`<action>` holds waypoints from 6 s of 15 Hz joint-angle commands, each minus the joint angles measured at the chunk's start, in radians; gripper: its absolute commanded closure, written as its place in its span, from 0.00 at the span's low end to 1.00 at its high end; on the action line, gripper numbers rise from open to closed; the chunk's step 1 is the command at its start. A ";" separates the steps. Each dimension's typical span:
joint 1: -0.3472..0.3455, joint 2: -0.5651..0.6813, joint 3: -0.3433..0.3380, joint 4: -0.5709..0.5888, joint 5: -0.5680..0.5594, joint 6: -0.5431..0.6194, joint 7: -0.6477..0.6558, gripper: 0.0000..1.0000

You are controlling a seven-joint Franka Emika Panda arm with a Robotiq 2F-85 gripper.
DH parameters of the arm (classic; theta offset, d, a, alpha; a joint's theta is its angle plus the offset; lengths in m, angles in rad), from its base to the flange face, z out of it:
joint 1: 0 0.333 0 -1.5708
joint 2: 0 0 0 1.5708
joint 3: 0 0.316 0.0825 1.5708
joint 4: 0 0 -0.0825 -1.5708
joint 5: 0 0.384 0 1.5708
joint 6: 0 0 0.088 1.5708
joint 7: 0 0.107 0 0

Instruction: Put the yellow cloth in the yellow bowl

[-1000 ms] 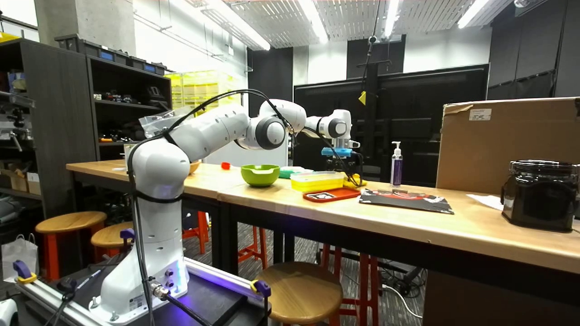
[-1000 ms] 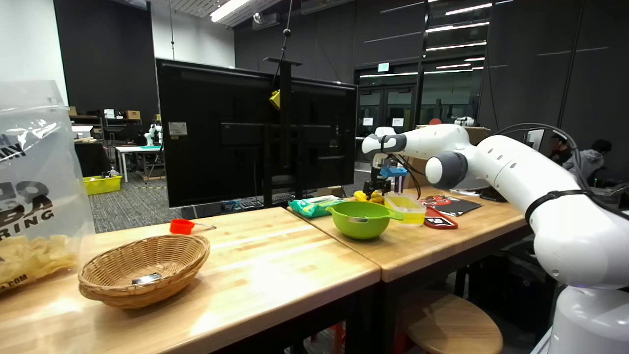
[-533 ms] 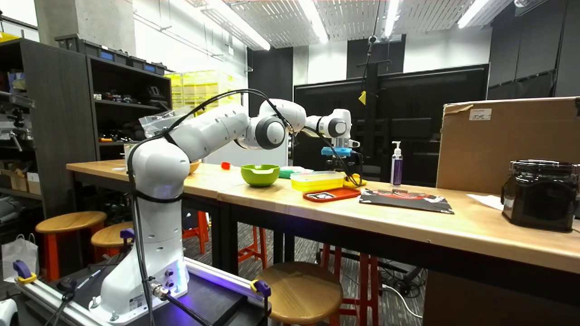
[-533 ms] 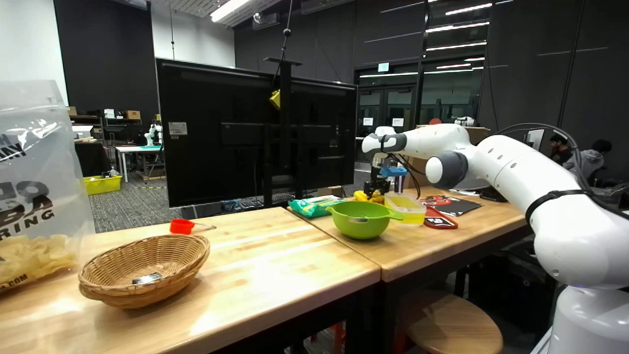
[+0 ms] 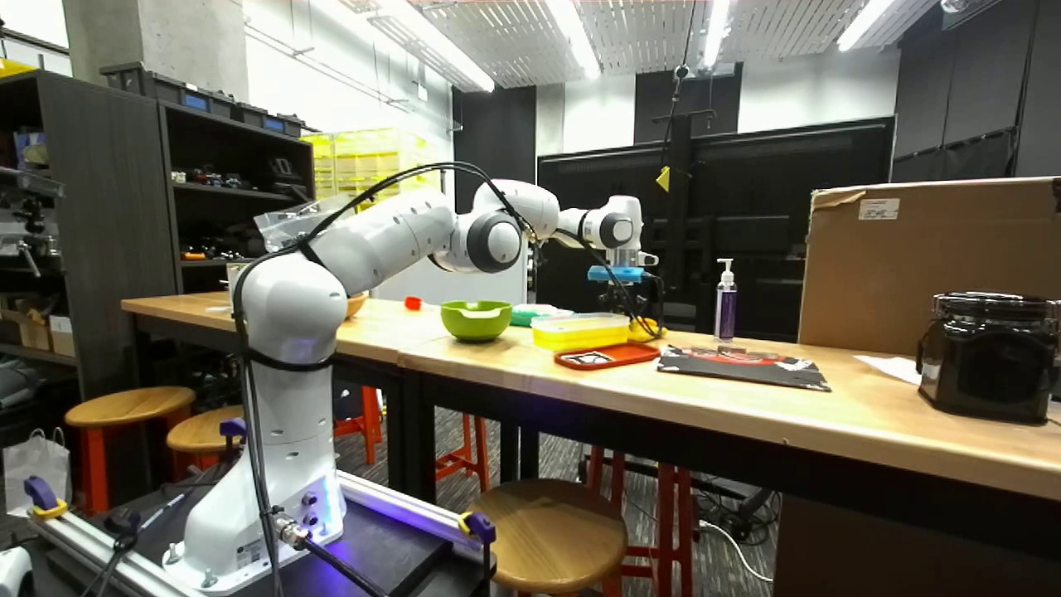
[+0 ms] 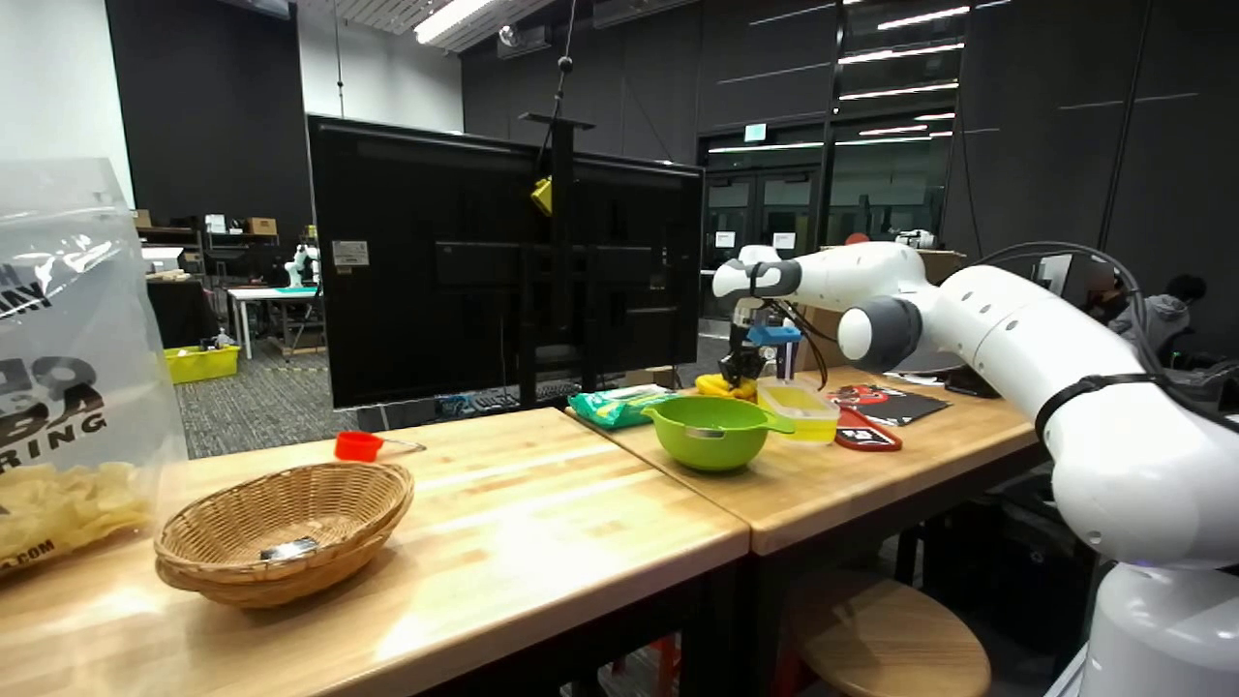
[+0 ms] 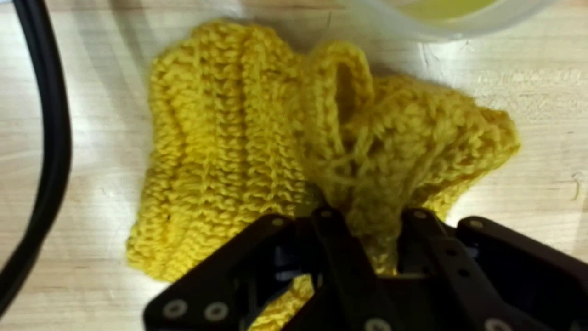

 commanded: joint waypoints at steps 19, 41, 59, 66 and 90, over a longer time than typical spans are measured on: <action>0.032 -0.230 -0.009 0.213 -0.038 -0.421 0.134 0.96; -0.003 -0.299 0.005 0.206 0.056 -0.578 0.419 0.96; -0.009 -0.244 0.015 0.259 0.134 -0.688 0.625 0.96; -0.012 -0.242 0.001 0.250 0.112 -0.653 0.628 0.96; -0.020 -0.232 -0.011 0.247 0.106 -0.683 0.685 0.96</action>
